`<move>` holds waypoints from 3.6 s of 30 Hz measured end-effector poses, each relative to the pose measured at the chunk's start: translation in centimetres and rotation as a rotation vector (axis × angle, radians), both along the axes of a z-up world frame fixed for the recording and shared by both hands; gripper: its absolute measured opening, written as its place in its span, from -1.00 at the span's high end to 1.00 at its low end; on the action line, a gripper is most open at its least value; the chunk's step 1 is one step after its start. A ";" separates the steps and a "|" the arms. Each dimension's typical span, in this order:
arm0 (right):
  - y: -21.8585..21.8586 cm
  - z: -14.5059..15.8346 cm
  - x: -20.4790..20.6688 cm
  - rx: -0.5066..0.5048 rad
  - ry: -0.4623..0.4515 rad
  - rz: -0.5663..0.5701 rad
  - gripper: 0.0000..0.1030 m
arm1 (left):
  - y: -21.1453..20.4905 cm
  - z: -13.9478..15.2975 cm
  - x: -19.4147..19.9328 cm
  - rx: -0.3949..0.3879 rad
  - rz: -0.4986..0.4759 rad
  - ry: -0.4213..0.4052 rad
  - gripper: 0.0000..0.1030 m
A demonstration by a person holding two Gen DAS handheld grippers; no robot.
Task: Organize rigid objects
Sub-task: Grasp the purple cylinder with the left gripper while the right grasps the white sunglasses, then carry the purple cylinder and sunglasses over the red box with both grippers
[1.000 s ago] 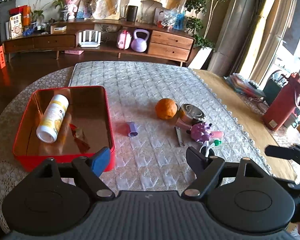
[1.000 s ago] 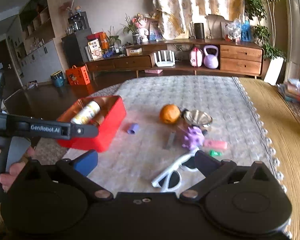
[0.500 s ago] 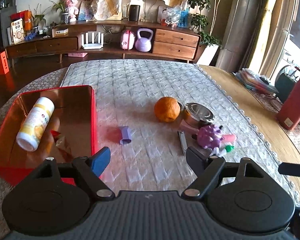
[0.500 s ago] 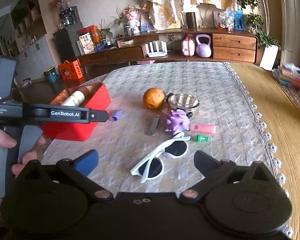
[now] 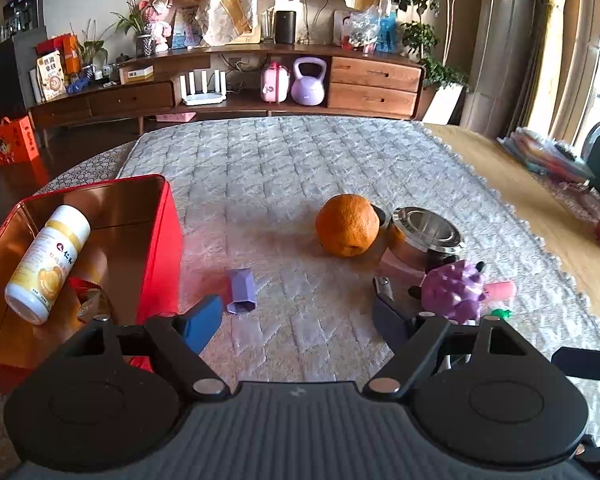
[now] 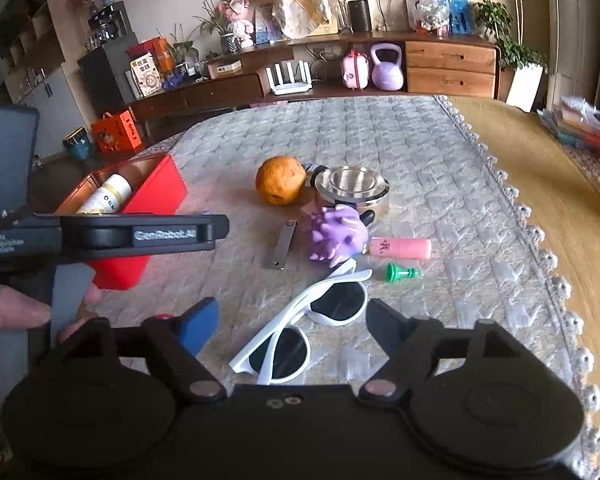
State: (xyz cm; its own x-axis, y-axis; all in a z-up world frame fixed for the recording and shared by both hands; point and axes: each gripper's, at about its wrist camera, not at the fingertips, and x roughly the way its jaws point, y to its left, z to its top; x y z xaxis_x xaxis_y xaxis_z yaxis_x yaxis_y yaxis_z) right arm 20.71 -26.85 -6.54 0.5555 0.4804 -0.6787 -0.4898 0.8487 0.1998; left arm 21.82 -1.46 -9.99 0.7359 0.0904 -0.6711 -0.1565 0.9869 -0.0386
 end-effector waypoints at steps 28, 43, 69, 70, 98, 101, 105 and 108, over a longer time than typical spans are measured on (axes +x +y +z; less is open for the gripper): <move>3.3 -2.4 1.8 -0.058 0.058 -0.012 0.23 | 1.5 -4.2 3.5 0.023 0.215 -0.005 0.34; 3.2 -2.9 2.5 -0.029 0.100 -0.085 0.51 | 2.7 -3.8 4.9 -0.018 0.245 0.012 0.60; -2.1 -0.3 -1.5 0.030 0.078 -0.162 0.89 | 0.9 -0.6 -2.1 0.015 0.061 -0.023 0.61; -2.2 0.0 -1.6 0.039 0.078 -0.164 0.89 | 0.9 -0.4 -2.4 0.010 0.055 -0.024 0.61; 9.9 7.6 -2.7 0.099 0.000 0.162 0.89 | 10.6 6.7 -10.2 -0.052 0.028 -0.064 0.60; 11.9 7.6 -2.4 0.098 0.006 0.192 0.89 | 12.1 6.5 -10.3 -0.047 0.031 -0.057 0.60; 14.5 7.4 -1.4 0.088 0.007 0.223 0.89 | 13.9 5.7 -9.8 -0.049 0.027 -0.029 0.60; 16.2 7.2 -0.7 0.076 0.007 0.237 0.88 | 15.0 4.9 -9.4 -0.028 0.032 -0.004 0.60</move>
State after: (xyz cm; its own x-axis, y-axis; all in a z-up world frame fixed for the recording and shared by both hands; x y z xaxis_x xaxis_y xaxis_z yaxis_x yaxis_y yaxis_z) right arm 20.02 -10.66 0.63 0.4168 0.6466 -0.6388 -0.6715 0.6927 0.2630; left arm 12.39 13.56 -5.07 0.7355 0.0955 -0.6708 -0.1878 0.9800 -0.0665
